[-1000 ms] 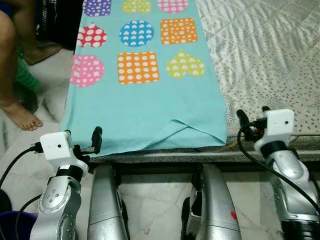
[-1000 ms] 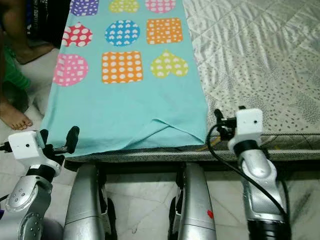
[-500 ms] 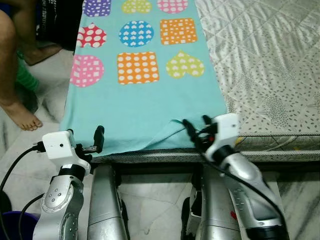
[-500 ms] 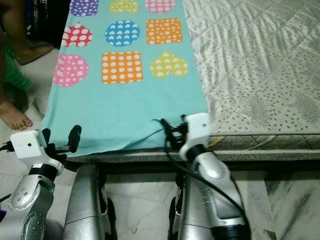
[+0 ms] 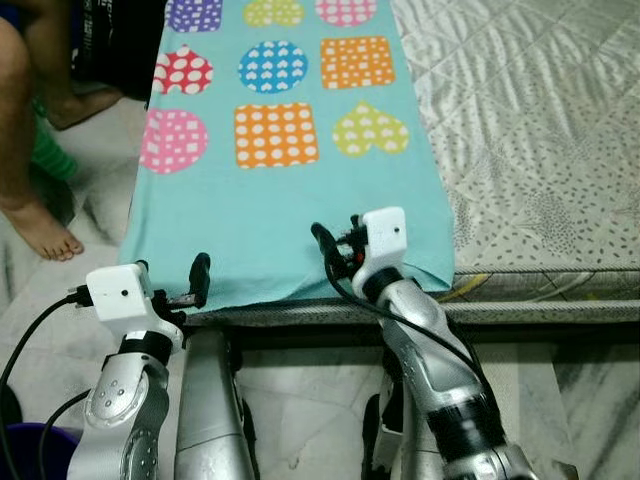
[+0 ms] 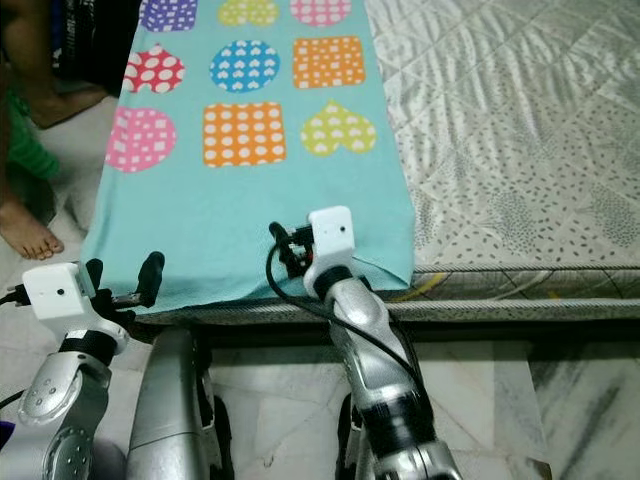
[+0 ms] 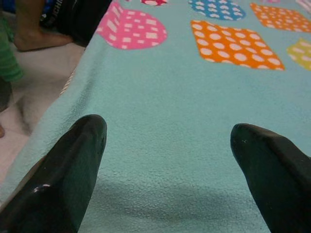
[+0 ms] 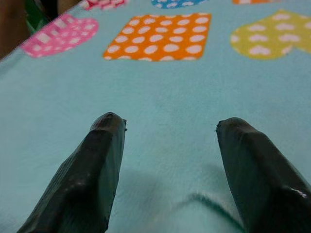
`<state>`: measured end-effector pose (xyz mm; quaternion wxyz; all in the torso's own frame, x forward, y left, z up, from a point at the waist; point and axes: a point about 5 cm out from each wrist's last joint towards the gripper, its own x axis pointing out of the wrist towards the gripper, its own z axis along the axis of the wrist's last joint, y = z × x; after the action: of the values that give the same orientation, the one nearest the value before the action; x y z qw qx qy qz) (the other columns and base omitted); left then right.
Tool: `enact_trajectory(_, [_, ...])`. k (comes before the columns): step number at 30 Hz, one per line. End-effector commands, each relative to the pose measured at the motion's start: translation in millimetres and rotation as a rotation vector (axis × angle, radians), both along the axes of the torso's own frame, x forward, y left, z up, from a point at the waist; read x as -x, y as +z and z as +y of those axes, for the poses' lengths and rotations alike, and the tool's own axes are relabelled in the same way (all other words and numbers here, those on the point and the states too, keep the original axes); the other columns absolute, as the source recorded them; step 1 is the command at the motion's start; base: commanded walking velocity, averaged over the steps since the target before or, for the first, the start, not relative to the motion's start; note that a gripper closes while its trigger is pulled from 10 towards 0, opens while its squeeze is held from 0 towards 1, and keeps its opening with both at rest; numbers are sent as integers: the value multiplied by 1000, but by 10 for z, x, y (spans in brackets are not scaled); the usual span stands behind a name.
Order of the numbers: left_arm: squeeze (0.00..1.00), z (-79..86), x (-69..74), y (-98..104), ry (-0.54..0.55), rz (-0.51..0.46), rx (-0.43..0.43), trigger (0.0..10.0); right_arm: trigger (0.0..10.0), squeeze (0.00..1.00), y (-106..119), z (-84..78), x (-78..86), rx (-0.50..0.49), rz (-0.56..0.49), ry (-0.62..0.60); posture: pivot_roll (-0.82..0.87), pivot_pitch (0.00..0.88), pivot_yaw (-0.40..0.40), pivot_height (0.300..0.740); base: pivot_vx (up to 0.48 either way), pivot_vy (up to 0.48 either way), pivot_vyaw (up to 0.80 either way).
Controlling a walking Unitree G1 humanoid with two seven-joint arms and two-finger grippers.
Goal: Clean up the room
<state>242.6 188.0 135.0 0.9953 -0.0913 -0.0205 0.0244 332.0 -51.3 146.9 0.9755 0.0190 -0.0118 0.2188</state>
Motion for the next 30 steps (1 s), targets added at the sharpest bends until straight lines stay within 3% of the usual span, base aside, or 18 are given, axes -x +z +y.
enact_trajectory(1, [0,20,49,-29,17,21,-7,10000,10000,0,-100,11,24,8,29,-8,222,317,4,522,0,0,0])
enact_trajectory(28, [0,20,49,-29,17,21,-7,10000,10000,0,-100,11,24,8,29,-8,222,317,4,522,0,0,0])
enact_trajectory(30, [0,20,60,-37,27,30,-6,10000,10000,0,-273,39,-218,278,78,7,222,329,-2,522,0,0,0])
